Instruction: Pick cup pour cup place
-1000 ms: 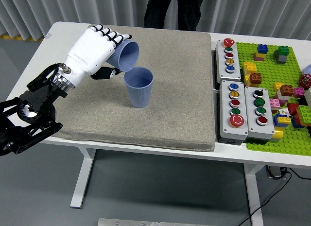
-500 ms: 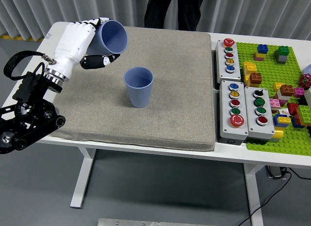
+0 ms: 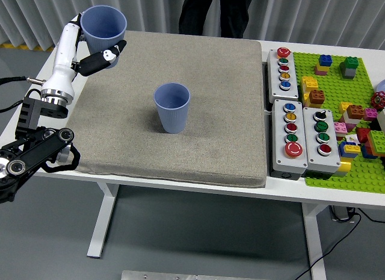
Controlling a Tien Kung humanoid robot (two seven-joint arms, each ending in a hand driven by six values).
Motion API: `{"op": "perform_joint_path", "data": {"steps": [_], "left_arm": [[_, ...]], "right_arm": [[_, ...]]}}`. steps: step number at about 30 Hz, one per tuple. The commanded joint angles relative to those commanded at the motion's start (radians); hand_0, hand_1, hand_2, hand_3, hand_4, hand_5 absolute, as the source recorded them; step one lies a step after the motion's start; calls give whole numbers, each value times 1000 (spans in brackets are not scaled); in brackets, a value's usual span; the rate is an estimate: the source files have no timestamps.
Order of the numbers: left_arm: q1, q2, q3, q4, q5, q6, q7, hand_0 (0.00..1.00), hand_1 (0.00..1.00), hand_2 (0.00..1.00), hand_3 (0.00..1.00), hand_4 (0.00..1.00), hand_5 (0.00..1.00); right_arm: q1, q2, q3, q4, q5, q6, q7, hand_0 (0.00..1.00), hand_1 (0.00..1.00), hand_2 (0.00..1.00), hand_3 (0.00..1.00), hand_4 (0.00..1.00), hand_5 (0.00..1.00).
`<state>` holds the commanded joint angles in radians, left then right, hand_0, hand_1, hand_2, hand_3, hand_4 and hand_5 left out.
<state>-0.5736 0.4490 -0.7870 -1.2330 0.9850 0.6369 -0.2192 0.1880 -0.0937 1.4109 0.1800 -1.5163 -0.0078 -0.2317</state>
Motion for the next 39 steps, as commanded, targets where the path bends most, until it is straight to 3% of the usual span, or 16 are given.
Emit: {"op": "perform_joint_path", "data": {"steps": [2, 5, 6, 8, 14, 20, 23, 29, 37, 39], "left_arm": [[27, -26, -22, 13, -85, 1, -18, 520, 515, 521, 547, 632, 176], [61, -89, -59, 55, -210, 9, -13, 520, 515, 521, 547, 632, 176], [64, -96, -61, 59, -233, 9, -12, 520, 515, 521, 547, 632, 176], [83, -138, -70, 89, -170, 9, -16, 527, 516, 521, 550, 632, 184], [114, -198, -95, 139, -45, 9, -54, 528, 521, 521, 551, 632, 187], [136, -223, -103, 166, -10, 9, -104, 535, 528, 526, 555, 632, 192], [142, -229, -97, 176, 21, 9, -101, 535, 528, 526, 555, 632, 192], [164, -257, -84, 212, -2, 9, -145, 543, 534, 527, 555, 629, 202], [169, -262, -59, 254, -77, 9, -219, 553, 545, 541, 564, 629, 205], [169, -263, -60, 257, -77, 9, -224, 575, 577, 584, 590, 627, 208]], "right_arm": [[-1, 0, -1, 0, 0, 0, 0, 693, 667, 593, 583, 2, 39], [-2, 1, -1, 0, 4, 0, 1, 693, 667, 593, 583, 2, 39], [-2, 2, -1, 0, 4, 0, 1, 693, 667, 593, 583, 2, 39], [-1, 3, -2, 0, 5, 0, 1, 693, 667, 593, 583, 2, 43], [3, 5, -2, 0, 7, -1, 1, 693, 667, 594, 582, 2, 42], [6, 6, -5, 0, 12, -2, 2, 693, 667, 595, 583, 2, 39], [8, 6, -6, 0, 11, -1, 2, 693, 667, 595, 583, 2, 39], [10, 6, -4, 0, 10, -1, 2, 693, 667, 595, 583, 2, 37], [13, 6, -5, 0, 11, -2, 2, 693, 666, 595, 582, 2, 37], [14, 5, -5, 0, 12, -2, 2, 693, 667, 594, 582, 2, 37]]}}
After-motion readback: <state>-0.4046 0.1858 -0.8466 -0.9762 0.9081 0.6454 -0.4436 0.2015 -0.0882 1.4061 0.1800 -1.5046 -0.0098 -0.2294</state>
